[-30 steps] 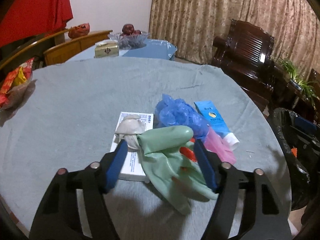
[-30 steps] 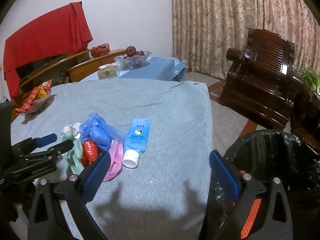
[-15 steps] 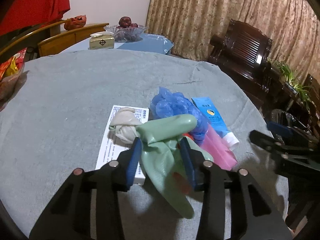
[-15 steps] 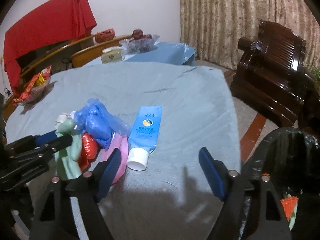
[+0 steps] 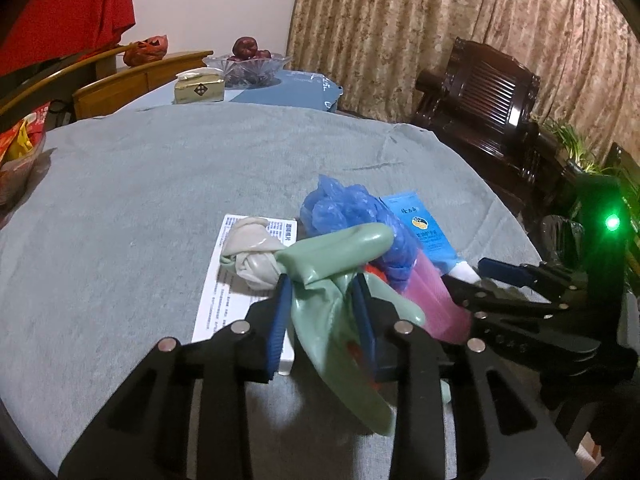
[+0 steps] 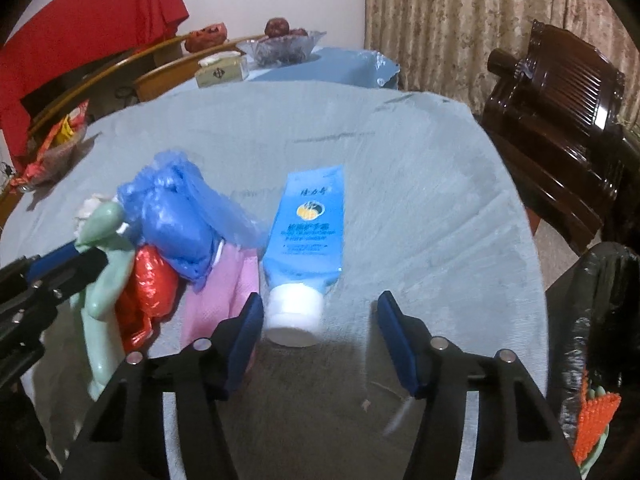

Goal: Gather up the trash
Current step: 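Lift the green glove with the left gripper while the right gripper lifts the blue tube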

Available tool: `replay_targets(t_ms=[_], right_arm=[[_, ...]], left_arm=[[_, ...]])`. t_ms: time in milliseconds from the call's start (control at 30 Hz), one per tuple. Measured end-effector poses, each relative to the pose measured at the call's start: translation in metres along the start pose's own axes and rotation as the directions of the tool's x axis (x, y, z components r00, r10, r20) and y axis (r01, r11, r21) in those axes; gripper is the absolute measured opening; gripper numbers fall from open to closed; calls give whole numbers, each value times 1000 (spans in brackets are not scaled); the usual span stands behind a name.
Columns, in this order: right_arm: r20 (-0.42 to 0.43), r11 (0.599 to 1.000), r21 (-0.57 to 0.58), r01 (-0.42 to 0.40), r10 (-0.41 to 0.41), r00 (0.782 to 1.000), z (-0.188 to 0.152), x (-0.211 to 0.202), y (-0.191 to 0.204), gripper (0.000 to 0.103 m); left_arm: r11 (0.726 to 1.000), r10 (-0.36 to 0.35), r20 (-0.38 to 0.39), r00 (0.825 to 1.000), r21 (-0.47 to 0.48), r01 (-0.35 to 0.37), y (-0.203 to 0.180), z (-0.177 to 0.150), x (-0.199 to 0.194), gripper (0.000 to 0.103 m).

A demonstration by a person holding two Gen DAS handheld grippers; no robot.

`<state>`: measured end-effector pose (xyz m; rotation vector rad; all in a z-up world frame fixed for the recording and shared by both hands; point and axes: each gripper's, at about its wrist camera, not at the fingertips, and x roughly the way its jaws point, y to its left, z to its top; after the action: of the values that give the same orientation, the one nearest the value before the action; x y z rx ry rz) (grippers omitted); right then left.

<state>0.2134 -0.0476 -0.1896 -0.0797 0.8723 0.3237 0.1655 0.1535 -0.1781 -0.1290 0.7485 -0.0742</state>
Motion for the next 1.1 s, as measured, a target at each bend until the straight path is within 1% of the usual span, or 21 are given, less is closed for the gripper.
replay_targets(t_ms=[100,167,200,333,567,767,1100], right_arm=[[-6,1000,14,-6,6,1000,3,3,-2,52],[-5,1000,10,-16,16,1000,5,4,-3,41],[-8,1000,4,-24,24,1000,7,4,-3,29],[2,999,3,-34,34,999,7,-5,-5,29],[54,999,0,-38,38,998,4,-36,-12,29],[81,999,12,-36,34,996,-1,-61,-23,29],[149,999,26,-39,34,988,5,-96,-32,29]], left_arm=[[1000,-3,2,1000,-5,3,0,1,2,33],[1000,-2,2,1000,-2,2,0,1,2,33],[1000,1,4,1000,-1,-1,0,1,2,32],[1000,2,8,1000,-6,-2,0,3,-1,26],[1000,-24,52,998,8,24,-7,7,-22,16],[999,-37,81,996,21,35,-16,6,-39,14],[997,-62,123,991,59,55,-38,12,-63,13]])
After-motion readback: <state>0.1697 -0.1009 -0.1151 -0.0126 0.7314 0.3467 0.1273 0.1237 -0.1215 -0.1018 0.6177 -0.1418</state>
